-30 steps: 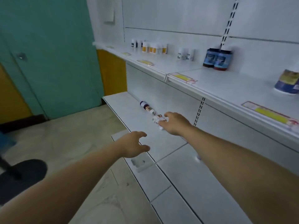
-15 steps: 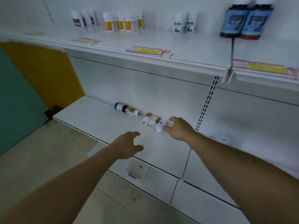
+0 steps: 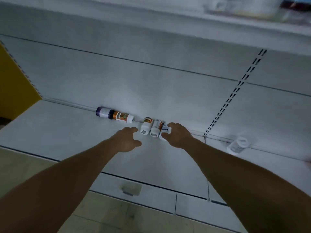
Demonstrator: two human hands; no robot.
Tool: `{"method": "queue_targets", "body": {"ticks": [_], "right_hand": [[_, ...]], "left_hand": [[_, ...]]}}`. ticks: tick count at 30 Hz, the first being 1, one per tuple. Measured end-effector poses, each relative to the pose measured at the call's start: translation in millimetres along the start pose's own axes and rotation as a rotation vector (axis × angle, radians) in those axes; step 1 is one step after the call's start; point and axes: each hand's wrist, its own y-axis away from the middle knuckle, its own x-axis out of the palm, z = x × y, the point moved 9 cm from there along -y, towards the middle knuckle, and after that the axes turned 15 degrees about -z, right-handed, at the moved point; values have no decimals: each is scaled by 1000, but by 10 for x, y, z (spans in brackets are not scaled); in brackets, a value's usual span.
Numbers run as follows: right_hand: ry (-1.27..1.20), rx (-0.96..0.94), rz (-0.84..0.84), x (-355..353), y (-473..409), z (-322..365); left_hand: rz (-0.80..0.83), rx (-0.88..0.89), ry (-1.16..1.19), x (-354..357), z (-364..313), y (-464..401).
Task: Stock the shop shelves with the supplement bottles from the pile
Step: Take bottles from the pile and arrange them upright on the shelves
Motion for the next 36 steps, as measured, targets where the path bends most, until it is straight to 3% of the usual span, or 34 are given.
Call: {"method": "queue_targets", "body": {"ticks": [5,9,11,14,18,22,26,31,33,36], "right_hand": [[177,-118,-62,582,-454,63],[394,-134,22,1024,-519,-41],[392,-142,-52,1030,-434,-32],[340,-134,-247,887,-230,42],[254,-95,-298,969,22,156],[-25,105,-246,1002,180,92],[-566,487,-245,829,518,10],[-1112,877,-367,400,1086,349],[-1243,905,-329,167,1285,649],[-1357,752,-275,-296,1577,1145]], "left_hand": [[-75,189,76,329,-61,-706],[-59,329,-35,706,-44,-978],[-66,337,-91,844,52,-993],[-177,313,34,811,140,-962],[-335,166,135,654,268,-840],[-340,6,452,467,521,-612],[-215,-203,814,197,762,-199],[-121,-390,1262,-375,775,434],[-109,-389,1442,-693,712,686],[-60,-306,1611,-1191,581,1036]]}}
